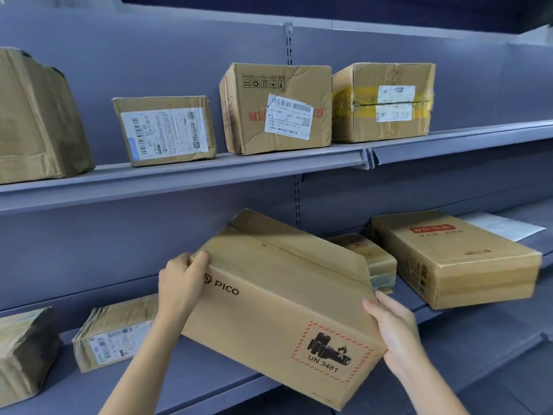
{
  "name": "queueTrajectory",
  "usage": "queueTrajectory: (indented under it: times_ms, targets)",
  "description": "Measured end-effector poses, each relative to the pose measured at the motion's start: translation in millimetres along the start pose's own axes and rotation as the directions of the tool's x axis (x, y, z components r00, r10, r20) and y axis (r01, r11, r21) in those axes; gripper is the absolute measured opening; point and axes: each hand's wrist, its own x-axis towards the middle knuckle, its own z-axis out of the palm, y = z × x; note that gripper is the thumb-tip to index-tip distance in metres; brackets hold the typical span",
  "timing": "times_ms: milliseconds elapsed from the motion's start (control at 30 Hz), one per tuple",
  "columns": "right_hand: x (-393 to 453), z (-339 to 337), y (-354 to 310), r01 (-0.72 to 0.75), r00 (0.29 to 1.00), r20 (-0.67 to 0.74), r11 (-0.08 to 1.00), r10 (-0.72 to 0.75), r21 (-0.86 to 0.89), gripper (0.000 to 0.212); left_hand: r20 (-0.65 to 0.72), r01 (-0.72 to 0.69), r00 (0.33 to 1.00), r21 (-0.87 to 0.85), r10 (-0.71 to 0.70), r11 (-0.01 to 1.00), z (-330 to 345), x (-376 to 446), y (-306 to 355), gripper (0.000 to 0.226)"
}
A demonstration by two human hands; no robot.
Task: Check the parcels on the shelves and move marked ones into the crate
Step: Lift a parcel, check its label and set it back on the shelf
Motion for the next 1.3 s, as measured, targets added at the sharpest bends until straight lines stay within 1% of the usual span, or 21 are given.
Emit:
queueTrajectory:
  times_ms: [100,167,233,267,333,400,433,533,600,667,733,767,867,933,1033,1133,1167,1233,1300]
  targets:
    - [-2.3,6.5,1.3,0.028,1.000,0.009,0.999,-0.028,-0.032,0.021,-0.011,0.092,0.995,-0.106,-0.094,0.990,4.1,5.0,-20.7,0.037]
    - [-1.9,10.8,5.2,0.045,0.999,0.000,0.998,-0.045,-0.045,0.021,-0.012,0.168,0.985,-0.169,-0.172,0.971,7.8,7.9,-36.5,0.044]
    - [-0.8,14.7,10.6,0.057,0.998,-0.011,0.997,-0.058,-0.051,0.025,0.000,0.265,0.962,-0.238,-0.273,0.934,12.9,5.6,-55.2,0.049]
    - [-0.8,17.2,13.6,0.065,0.998,-0.016,0.996,-0.066,-0.059,0.026,0.010,0.304,0.949,-0.288,-0.315,0.908,16.2,2.0,-64.5,0.045]
    - [-0.6,22.5,18.3,0.088,0.996,-0.014,0.992,-0.089,-0.088,0.028,0.031,0.352,0.930,-0.365,-0.367,0.862,24.2,-7.7,-81.1,0.042]
    - [-0.9,28.9,19.1,0.109,0.994,-0.017,0.990,-0.111,-0.089,0.028,0.030,0.389,0.912,-0.375,-0.408,0.841,34.0,-15.7,-92.4,0.046]
    - [-0.9,32.0,17.4,0.122,0.992,-0.015,0.989,-0.124,-0.083,0.027,0.019,0.392,0.909,-0.379,-0.416,0.838,38.2,-17.7,-94.3,0.052]
    - [-1.6,41.2,17.4,0.131,0.991,-0.030,0.987,-0.134,-0.092,0.030,-0.006,0.354,0.922,-0.385,-0.386,0.852,48.3,-14.4,-92.9,0.084]
    - [-6.6,47.7,23.7,0.129,0.991,-0.032,0.989,-0.132,-0.077,0.020,-0.002,0.349,0.928,-0.342,-0.372,0.873,55.1,-12.2,-88.0,0.094]
    - [-15.0,53.4,30.9,0.118,0.993,-0.011,0.992,-0.118,-0.041,0.036,0.011,0.351,0.932,-0.270,-0.362,0.897,63.6,-14.9,-82.1,0.099]
    - [-23.1,59.1,39.4,0.072,0.996,0.057,0.997,-0.072,0.006,0.042,0.037,0.313,0.949,-0.225,-0.313,0.923,73.8,-19.8,-78.5,0.110]
    - [-28.4,62.6,44.2,0.051,0.994,0.100,0.999,-0.052,0.009,0.042,0.080,0.314,0.949,-0.234,-0.304,0.920,77.6,-23.1,-78.0,0.113]
    - [-39.2,71.8,57.3,0.027,0.988,0.151,0.999,-0.022,-0.033,0.044,0.225,0.348,0.932,-0.327,-0.285,0.879,86.5,-26.1,-90.3,0.110]
    - [-41.9,72.3,58.5,0.058,0.988,0.149,0.996,-0.049,-0.060,0.045,0.283,0.364,0.919,-0.351,-0.272,0.863,84.9,-25.2,-97.9,0.105]
    - [-36.6,64.7,47.1,0.121,0.988,0.114,0.984,-0.106,-0.134,0.044,0.304,0.367,0.915,-0.349,-0.267,0.862,81.4,-23.2,-102.0,0.102]
    - [-11.0,51.1,33.5,0.179,0.982,0.113,0.941,-0.152,-0.288,0.050,0.286,0.327,0.931,-0.372,-0.228,0.869,77.6,-25.2,-98.5,0.094]
    - [2.2,47.3,28.5,0.189,0.981,0.108,0.915,-0.160,-0.356,0.052,0.277,0.312,0.936,-0.377,-0.215,0.872,75.8,-26.1,-96.3,0.089]
    - [29.8,41.7,15.9,0.213,0.977,0.085,0.848,-0.196,-0.485,0.056,0.289,0.304,0.937,-0.390,-0.198,0.869,71.2,-28.4,-88.7,0.089]
    - [54.6,38.9,3.7,0.237,0.971,0.111,0.787,-0.212,-0.570,0.057,0.310,0.299,0.933,-0.399,-0.180,0.867,66.4,-30.0,-80.8,0.086]
